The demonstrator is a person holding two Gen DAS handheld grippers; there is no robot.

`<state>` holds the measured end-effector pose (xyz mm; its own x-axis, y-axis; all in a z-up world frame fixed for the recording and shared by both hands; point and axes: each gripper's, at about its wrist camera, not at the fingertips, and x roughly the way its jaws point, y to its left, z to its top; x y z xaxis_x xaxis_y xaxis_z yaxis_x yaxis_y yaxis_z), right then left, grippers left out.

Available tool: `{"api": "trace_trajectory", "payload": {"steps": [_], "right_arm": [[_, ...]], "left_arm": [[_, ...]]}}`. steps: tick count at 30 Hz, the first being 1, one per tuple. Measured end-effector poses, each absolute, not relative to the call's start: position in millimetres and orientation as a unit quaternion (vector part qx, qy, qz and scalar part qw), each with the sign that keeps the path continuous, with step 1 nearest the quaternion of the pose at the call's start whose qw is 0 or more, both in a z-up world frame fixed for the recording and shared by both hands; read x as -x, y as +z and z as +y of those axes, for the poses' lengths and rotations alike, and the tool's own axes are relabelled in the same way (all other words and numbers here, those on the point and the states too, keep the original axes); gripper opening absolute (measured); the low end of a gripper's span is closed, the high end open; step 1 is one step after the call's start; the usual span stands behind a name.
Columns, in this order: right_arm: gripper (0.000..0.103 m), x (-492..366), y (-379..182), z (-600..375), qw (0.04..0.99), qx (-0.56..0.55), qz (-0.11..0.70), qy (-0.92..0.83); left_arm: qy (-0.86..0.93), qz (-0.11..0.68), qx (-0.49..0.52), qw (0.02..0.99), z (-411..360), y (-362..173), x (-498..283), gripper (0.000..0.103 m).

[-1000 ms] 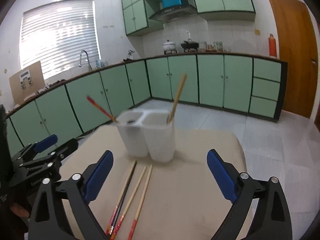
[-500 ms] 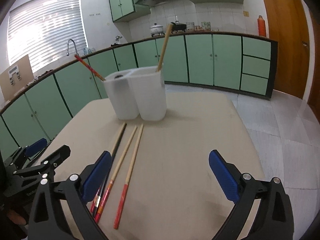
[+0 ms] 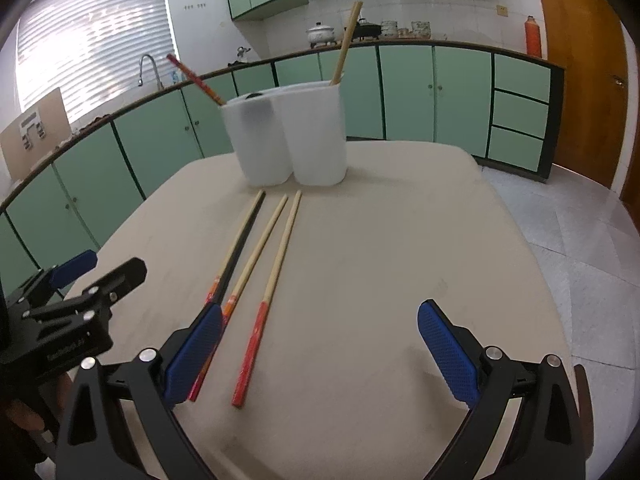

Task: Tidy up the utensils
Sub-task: 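Move both open tools back down to the remaining chopsticks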

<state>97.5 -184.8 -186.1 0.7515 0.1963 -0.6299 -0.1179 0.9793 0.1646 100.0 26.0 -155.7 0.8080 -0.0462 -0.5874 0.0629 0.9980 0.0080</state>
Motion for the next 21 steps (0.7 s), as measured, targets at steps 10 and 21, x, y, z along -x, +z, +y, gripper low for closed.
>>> {"api": "trace_trajectory", "payload": {"steps": [10, 21], "right_arm": [[0.075, -82.9, -188.0, -171.2, 0.931, -0.039, 0.351, 0.087], [0.044, -75.6, -206.9, -147.8, 0.912, -0.015, 0.392, 0.118]], "left_arm": [[-0.032, 0.321, -0.014, 0.946, 27.4, -156.3, -88.2, 0.090], [-0.035, 0.340, -0.013, 0.940, 31.1, -165.4, -76.6, 0.090]]}}
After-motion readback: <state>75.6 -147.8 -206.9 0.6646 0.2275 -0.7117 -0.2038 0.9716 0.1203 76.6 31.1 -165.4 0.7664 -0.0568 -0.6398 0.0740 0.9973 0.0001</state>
